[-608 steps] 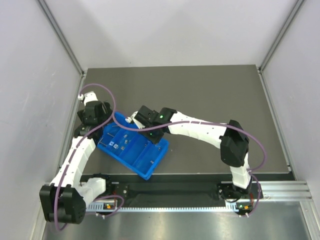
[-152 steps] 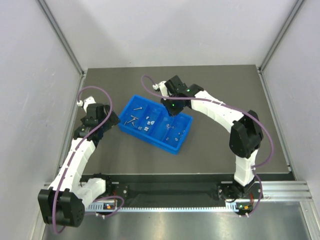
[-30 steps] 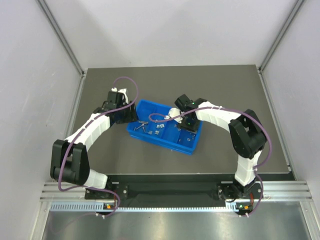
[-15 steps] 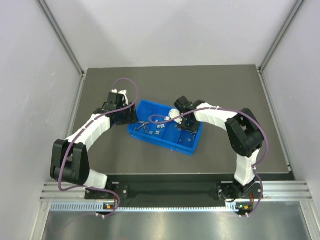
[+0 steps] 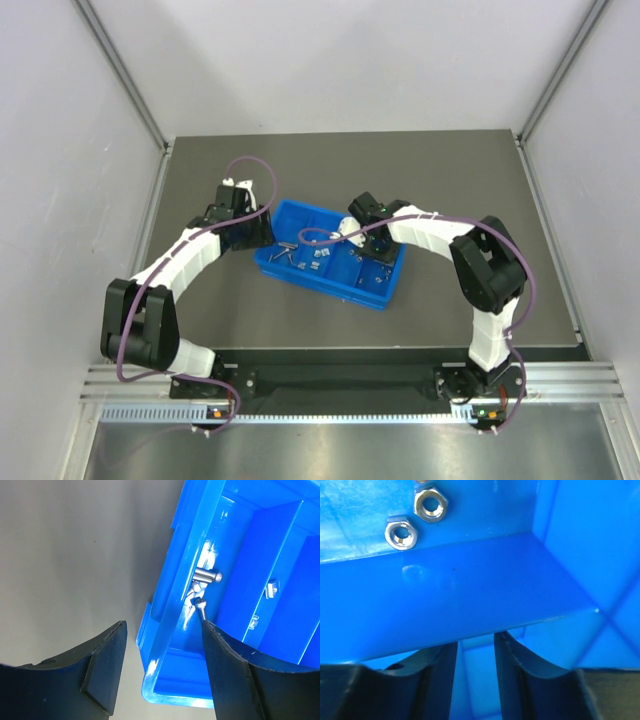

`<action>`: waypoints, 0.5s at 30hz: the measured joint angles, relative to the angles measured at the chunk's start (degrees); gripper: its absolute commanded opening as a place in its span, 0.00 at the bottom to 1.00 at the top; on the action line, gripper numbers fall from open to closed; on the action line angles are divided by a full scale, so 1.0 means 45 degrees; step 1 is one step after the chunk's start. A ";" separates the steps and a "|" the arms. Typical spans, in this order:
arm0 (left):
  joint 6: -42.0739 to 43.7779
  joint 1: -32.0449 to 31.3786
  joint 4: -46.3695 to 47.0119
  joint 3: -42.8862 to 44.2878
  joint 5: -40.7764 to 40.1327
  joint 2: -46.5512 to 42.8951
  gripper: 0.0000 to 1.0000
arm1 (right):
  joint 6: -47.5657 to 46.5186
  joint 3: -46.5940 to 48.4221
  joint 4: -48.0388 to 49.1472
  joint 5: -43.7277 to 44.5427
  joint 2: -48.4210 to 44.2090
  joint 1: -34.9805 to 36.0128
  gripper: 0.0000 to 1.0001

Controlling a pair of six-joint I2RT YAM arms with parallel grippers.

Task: Sort the screws and nuts into containers

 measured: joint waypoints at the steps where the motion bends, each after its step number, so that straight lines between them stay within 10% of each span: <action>1: 0.0005 0.0000 0.0000 0.0000 -0.0015 0.0000 0.66 | 0.0024 -0.0005 -0.0005 -0.0039 0.0019 -0.0005 0.25; 8: 0.0126 0.0000 -0.0049 0.0000 -0.0223 0.0000 0.66 | 0.0253 0.0005 -0.0058 -0.0141 0.0068 -0.0005 0.00; 15: 0.0180 0.0000 -0.0092 0.0000 -0.0330 0.0000 0.66 | 0.0525 0.1044 -0.0777 -0.0602 0.0384 -0.0058 0.00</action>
